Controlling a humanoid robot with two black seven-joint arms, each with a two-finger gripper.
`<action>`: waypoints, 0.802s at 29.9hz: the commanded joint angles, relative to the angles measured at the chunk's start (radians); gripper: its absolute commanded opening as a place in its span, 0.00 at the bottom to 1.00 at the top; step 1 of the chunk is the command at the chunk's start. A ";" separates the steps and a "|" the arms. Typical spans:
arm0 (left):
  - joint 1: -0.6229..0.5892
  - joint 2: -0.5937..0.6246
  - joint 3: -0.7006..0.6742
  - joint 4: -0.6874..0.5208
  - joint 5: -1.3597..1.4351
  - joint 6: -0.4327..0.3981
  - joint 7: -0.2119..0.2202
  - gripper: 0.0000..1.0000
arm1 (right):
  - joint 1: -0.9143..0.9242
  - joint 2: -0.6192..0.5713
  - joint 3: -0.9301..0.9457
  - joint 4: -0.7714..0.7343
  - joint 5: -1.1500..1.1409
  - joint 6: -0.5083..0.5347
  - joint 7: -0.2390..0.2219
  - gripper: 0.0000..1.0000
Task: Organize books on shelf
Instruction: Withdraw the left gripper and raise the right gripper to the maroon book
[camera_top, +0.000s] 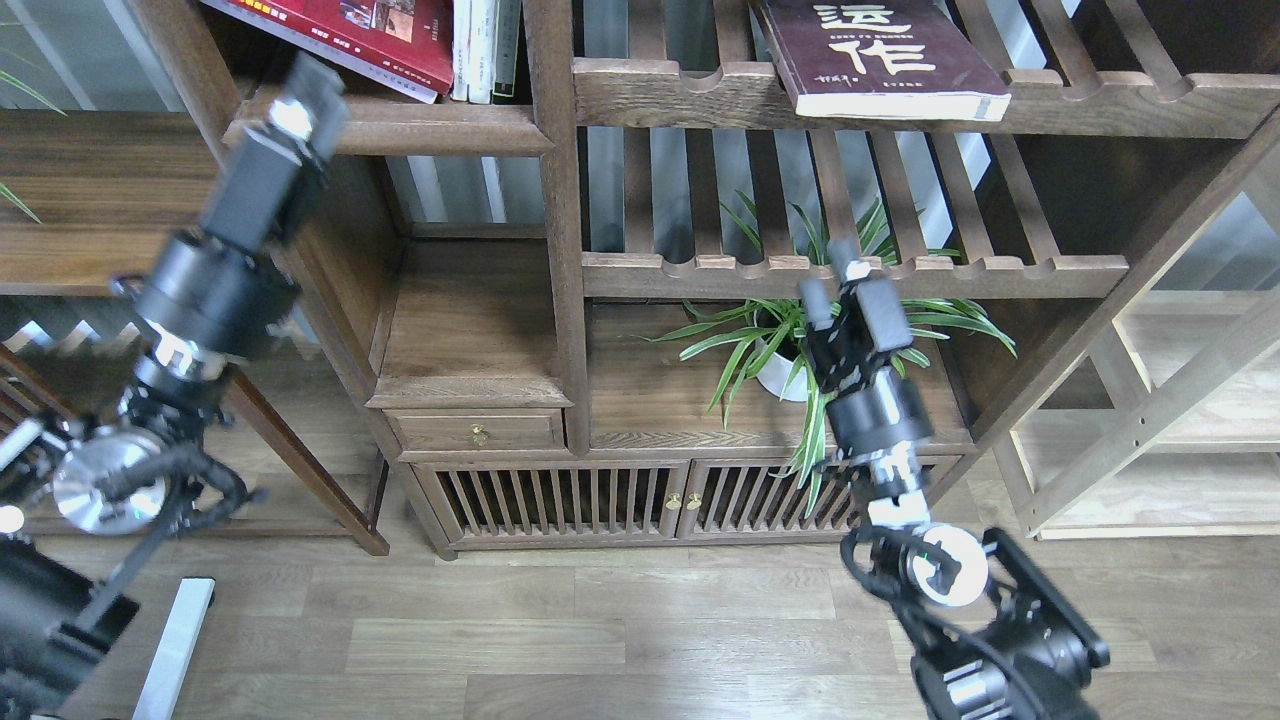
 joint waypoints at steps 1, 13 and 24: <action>0.051 -0.009 0.018 -0.002 0.001 0.000 0.082 0.98 | 0.058 0.000 0.040 -0.001 0.003 -0.044 0.001 0.88; 0.068 -0.050 0.124 0.062 0.008 0.000 0.119 0.95 | 0.193 0.000 0.086 -0.001 0.003 -0.184 0.001 0.87; 0.121 -0.070 0.139 0.095 0.031 0.000 0.117 0.99 | 0.263 0.000 0.106 -0.001 0.004 -0.311 0.001 0.87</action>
